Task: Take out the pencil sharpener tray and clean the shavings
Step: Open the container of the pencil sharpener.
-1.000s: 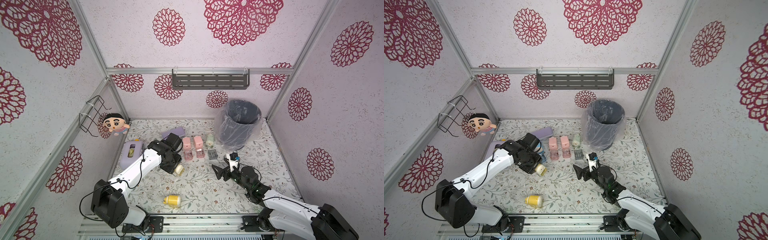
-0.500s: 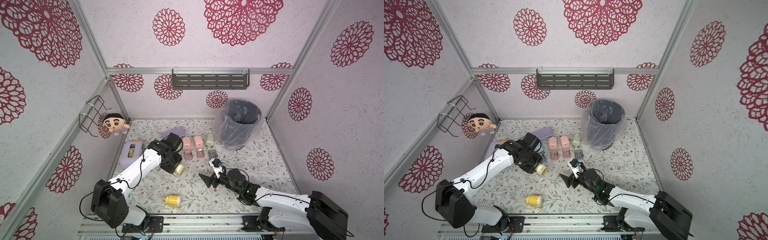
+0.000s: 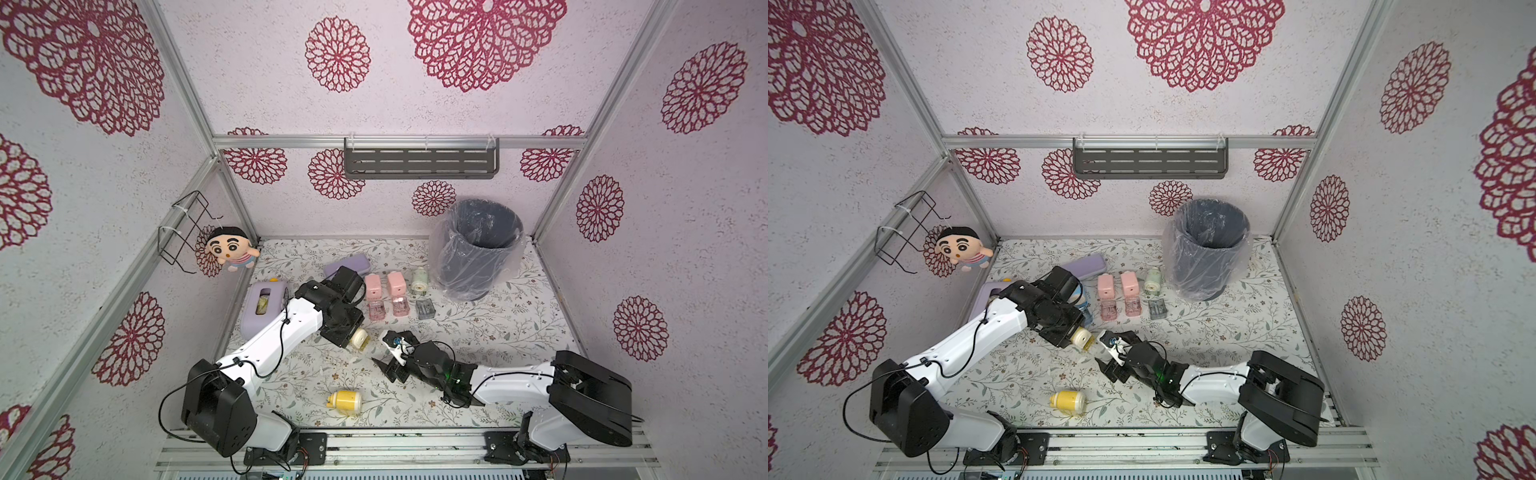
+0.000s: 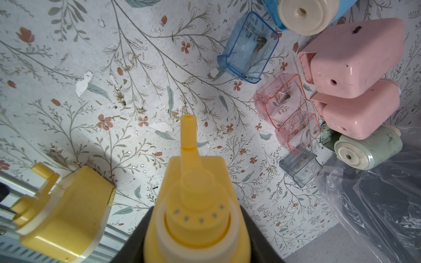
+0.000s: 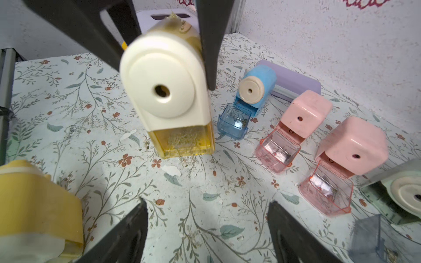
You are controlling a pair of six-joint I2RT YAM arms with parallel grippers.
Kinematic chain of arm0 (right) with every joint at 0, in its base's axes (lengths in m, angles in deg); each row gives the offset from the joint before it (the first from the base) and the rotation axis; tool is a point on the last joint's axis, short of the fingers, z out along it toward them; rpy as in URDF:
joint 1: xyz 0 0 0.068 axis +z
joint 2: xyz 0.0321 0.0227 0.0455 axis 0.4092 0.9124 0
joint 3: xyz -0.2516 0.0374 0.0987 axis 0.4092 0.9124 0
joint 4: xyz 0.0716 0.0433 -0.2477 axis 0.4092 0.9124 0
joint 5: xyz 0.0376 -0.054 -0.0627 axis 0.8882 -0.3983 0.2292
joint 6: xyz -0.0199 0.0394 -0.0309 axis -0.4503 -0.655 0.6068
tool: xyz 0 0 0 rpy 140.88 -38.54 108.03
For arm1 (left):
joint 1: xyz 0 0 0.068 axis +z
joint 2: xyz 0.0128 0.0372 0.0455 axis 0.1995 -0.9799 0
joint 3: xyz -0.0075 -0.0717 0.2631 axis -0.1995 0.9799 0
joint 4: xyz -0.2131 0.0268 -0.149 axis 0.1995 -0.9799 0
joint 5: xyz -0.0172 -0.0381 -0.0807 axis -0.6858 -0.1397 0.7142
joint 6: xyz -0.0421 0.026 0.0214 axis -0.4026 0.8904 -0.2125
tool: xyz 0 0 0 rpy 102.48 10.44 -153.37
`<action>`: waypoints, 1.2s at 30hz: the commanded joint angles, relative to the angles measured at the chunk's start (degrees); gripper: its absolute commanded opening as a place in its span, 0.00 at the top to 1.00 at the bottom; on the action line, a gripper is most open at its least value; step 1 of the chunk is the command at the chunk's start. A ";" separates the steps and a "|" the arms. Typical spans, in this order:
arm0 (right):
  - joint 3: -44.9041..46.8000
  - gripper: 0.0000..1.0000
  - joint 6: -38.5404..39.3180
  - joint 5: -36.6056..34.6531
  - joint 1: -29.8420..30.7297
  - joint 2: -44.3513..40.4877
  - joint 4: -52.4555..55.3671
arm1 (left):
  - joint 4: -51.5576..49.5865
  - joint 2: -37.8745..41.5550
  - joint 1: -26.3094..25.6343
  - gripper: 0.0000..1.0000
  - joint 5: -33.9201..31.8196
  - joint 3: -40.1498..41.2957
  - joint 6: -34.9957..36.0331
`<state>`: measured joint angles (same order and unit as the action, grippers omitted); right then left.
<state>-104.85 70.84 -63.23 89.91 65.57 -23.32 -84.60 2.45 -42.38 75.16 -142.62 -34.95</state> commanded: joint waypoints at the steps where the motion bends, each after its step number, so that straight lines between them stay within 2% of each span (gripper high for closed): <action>1: -2.71 0.14 1.84 -2.11 0.59 2.59 -5.60 | 0.97 1.55 0.28 0.63 1.27 0.83 -0.74; 4: -4.62 0.15 1.78 -1.63 0.78 5.35 -6.82 | 1.35 1.39 0.37 0.63 1.82 1.11 -0.92; 12: -7.86 0.26 1.15 0.18 1.01 9.46 -8.10 | 1.42 1.47 0.70 0.63 2.05 1.77 -0.94; 21: -8.93 0.38 1.13 0.79 1.47 10.29 -8.37 | 1.63 1.28 1.08 0.63 2.20 1.99 -0.86; 28: -9.13 0.51 1.20 1.33 1.62 10.55 -8.66 | 1.81 0.50 1.25 0.63 2.53 2.08 -0.62; 36: -8.35 0.58 1.23 0.92 1.81 10.48 -9.12 | 1.54 0.01 1.59 0.63 1.90 1.91 -0.57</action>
<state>-112.37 73.38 -61.94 91.51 76.23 -29.53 -83.90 2.38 -41.51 76.80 -140.74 -35.15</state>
